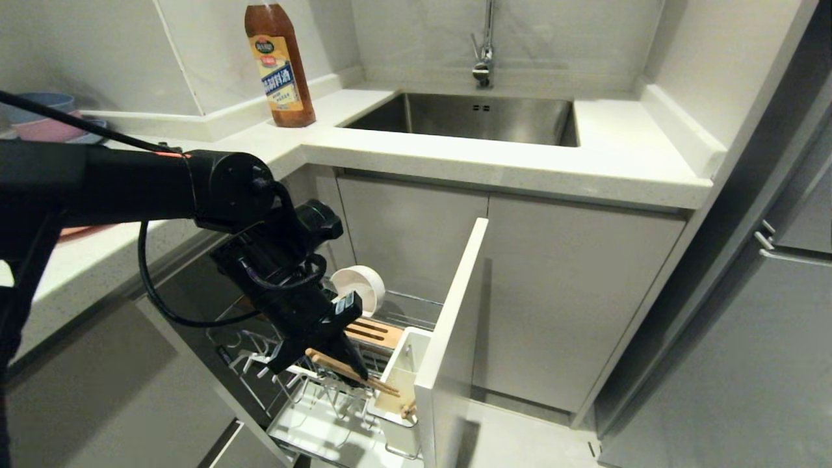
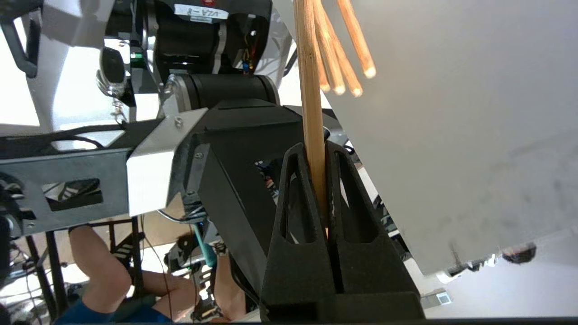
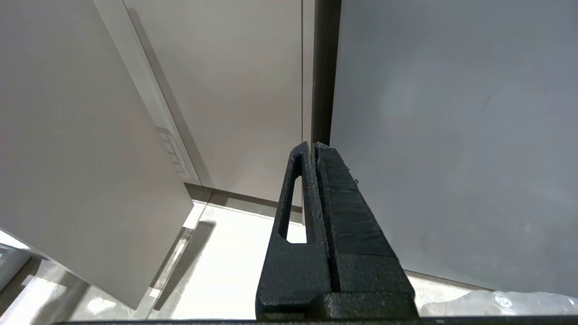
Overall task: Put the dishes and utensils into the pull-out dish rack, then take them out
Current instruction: Pick up the chopsticks and place it in the cupboard
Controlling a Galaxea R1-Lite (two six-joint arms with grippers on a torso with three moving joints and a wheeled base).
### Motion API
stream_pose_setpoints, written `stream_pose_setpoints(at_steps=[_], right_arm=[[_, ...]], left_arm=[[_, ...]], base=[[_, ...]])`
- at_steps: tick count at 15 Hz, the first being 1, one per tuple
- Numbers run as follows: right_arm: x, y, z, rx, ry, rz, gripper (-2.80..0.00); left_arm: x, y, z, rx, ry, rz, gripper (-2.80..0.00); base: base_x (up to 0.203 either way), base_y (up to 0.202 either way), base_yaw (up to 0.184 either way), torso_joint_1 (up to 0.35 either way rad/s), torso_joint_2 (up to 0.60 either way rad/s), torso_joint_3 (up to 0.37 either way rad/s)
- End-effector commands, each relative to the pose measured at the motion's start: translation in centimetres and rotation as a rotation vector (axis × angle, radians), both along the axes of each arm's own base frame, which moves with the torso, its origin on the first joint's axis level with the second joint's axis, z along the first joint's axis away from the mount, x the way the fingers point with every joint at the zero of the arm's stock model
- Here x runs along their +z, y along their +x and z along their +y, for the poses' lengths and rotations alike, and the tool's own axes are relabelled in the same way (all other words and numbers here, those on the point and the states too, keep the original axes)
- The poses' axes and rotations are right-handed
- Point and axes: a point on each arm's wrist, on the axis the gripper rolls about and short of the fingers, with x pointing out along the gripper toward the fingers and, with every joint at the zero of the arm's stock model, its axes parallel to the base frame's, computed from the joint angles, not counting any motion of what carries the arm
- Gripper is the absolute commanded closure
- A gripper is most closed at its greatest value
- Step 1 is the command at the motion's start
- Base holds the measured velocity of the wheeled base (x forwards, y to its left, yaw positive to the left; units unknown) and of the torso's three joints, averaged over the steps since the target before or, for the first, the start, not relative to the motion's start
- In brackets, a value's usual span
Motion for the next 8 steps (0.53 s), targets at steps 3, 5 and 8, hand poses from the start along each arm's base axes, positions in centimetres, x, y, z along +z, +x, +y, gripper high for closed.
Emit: stream_pose_setpoints(at_steps=[3,5,8], right_arm=[[-0.1,0.0,0.0,0.0,0.0,0.003,0.0],[0.0,0.0,0.0,0.001,0.0,0.002,0.0],[-0.1,0.0,0.0,0.001,-0.001,0.003,0.0]], left_arm=[[-1.4,0.8,-0.1,-0.013,0.004,0.033,0.0],[-1.8,1.2,-0.3,-0.021,-0.015,0.036,0.0],[-2.6,1.6,-0.5,-0.023,-0.014,0.048,0.0]], base=[[0.0,0.0,0.0,0.0,0.0,0.0],[0.0,0.0,0.0,0.0,0.0,0.0],[0.0,0.0,0.0,0.0,0.0,0.0]])
